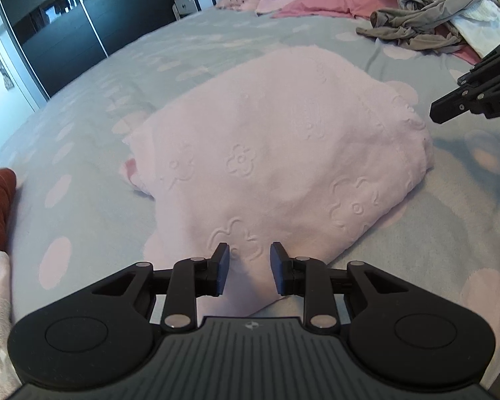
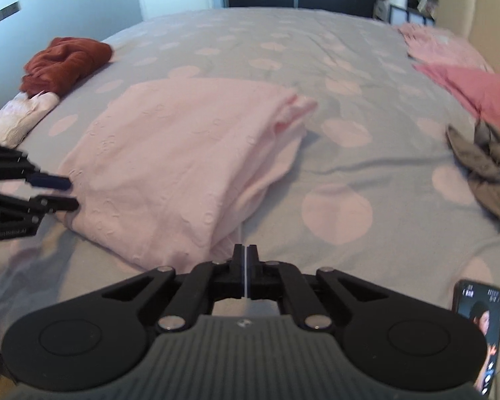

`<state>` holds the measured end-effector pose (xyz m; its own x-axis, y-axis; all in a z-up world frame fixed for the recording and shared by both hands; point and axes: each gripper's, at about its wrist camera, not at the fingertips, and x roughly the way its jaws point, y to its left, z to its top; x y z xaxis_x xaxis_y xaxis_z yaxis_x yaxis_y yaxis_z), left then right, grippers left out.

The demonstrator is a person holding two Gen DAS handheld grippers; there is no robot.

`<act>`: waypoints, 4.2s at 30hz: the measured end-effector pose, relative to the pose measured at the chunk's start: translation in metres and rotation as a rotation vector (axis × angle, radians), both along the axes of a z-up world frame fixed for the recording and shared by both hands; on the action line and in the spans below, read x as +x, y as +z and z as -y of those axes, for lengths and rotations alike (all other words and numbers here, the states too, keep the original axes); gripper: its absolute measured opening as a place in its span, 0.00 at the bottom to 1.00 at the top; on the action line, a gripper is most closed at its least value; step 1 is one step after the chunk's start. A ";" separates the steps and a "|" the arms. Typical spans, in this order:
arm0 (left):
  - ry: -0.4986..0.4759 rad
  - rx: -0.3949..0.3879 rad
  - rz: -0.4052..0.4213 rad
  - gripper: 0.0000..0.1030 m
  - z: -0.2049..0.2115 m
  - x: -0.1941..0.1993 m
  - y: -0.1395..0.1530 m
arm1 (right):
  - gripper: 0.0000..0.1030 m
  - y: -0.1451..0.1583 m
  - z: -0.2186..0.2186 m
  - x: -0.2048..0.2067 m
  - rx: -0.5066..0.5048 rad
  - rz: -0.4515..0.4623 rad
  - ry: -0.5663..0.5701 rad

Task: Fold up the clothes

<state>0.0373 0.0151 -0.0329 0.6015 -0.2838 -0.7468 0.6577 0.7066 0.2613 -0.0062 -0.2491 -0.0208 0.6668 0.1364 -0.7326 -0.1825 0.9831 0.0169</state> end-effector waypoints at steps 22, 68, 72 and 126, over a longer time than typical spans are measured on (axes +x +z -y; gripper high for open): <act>-0.352 0.458 0.453 0.61 0.053 -0.055 -0.077 | 0.62 -0.057 -0.111 -0.036 -0.794 0.207 0.569; -0.503 0.440 0.041 0.08 0.034 -0.168 -0.030 | 0.14 0.014 -0.113 -0.129 -0.642 -0.016 0.793; -0.489 0.431 0.024 0.11 0.031 -0.171 -0.026 | 0.16 0.012 -0.113 -0.134 -0.652 -0.016 0.794; 0.069 -0.156 -0.403 0.26 -0.016 -0.002 -0.024 | 0.29 -0.020 -0.038 -0.003 0.173 -0.352 0.154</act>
<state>0.0356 0.0307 -0.0565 0.2926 -0.3811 -0.8770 0.6349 0.7632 -0.1199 -0.0091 -0.2110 -0.0411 0.3418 0.3559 -0.8698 -0.2804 0.9220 0.2671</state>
